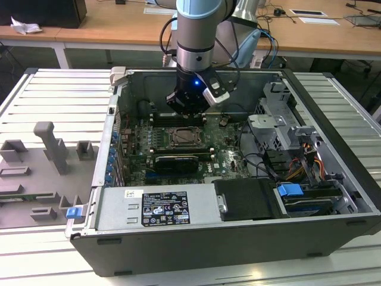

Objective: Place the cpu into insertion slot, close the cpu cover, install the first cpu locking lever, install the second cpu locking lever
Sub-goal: 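Install the first cpu locking lever, then install the second cpu locking lever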

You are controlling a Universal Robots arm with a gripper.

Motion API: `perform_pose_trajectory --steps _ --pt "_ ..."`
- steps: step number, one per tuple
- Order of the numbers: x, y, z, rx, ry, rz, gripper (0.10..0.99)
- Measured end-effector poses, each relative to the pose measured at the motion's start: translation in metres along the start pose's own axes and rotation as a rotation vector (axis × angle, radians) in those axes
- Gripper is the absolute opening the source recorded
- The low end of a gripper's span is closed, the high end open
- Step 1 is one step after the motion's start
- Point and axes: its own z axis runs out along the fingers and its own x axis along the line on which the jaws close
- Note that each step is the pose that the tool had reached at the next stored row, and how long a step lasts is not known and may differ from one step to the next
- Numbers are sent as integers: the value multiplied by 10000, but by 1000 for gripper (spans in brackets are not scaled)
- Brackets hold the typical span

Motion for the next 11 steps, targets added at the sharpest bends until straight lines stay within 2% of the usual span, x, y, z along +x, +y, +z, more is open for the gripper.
perform_pose_trajectory --steps 6,11 --pt "2 -28 -2 0 1 0 106" --pt "8 -87 -4 0 0 0 106"
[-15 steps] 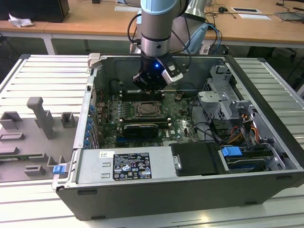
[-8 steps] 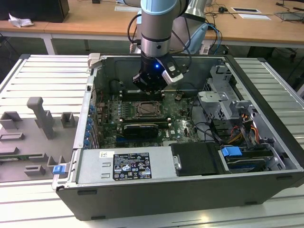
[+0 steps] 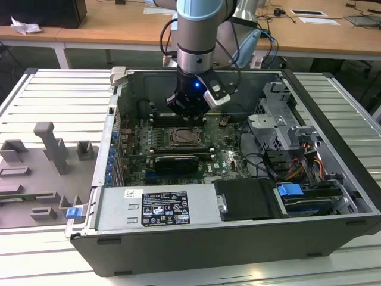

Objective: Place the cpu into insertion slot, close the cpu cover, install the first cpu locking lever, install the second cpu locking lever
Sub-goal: 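Install the second cpu locking lever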

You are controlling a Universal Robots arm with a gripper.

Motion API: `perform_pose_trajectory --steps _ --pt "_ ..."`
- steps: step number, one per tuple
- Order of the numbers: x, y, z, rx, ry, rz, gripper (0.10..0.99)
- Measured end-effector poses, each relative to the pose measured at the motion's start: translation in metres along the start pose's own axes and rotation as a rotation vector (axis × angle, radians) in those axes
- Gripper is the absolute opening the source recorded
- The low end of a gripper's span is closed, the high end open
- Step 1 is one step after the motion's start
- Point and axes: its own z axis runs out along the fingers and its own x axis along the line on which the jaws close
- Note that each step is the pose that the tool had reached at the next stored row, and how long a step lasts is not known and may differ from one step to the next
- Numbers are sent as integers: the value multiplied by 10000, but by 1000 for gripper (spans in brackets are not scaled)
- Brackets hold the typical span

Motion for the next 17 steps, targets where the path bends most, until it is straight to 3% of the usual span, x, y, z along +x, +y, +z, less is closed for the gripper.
perform_pose_trajectory --steps 6,14,17 --pt "2 -18 -19 1 1 1 106" --pt "-5 -5 -299 0 0 0 106" --pt "-4 -17 -331 -2 0 1 106"
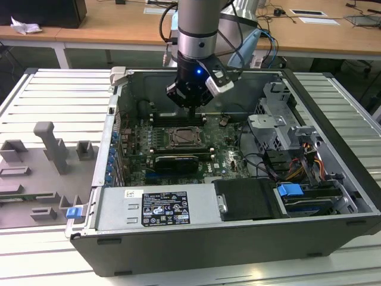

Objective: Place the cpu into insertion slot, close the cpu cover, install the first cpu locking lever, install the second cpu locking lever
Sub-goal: 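Install the second cpu locking lever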

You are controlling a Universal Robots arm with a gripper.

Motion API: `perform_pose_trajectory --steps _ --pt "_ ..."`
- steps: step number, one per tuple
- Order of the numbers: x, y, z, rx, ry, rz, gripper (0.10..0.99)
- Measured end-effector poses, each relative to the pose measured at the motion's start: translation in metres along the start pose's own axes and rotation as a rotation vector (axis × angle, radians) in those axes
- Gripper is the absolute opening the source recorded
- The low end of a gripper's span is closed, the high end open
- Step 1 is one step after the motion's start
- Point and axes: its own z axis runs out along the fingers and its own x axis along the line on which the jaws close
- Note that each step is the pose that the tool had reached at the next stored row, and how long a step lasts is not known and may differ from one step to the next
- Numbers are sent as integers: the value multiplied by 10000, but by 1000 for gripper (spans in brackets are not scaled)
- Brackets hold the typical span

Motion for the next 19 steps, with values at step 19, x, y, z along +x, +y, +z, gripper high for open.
perform_pose_trajectory --steps 19 --pt "58 -585 54 -123 23 -36 106"
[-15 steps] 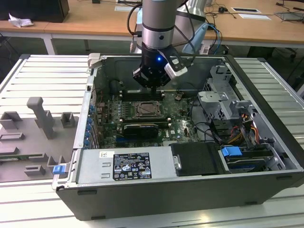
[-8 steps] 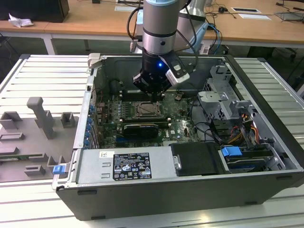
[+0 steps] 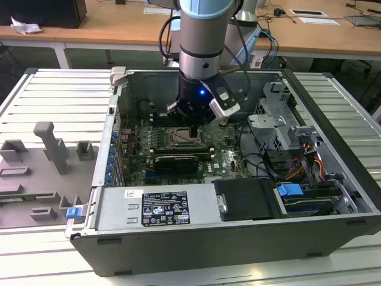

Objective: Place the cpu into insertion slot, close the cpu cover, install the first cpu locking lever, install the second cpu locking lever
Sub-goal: 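Install the second cpu locking lever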

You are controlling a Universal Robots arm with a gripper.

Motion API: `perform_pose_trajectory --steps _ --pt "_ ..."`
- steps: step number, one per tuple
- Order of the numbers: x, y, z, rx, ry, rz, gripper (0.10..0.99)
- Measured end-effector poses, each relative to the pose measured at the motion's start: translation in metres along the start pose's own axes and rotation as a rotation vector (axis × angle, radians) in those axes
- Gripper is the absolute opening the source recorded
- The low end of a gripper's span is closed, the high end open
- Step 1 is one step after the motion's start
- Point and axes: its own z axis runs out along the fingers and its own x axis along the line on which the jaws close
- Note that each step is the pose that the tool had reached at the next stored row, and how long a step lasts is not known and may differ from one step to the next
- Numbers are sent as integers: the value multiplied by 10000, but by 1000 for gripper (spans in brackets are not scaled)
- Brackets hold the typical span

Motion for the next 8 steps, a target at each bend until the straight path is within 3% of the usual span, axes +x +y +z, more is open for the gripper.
perform_pose_trajectory --steps 4,8 --pt "12 -69 8 -76 -5 -29 106" --pt "86 -119 19 -101 -5 -81 106"
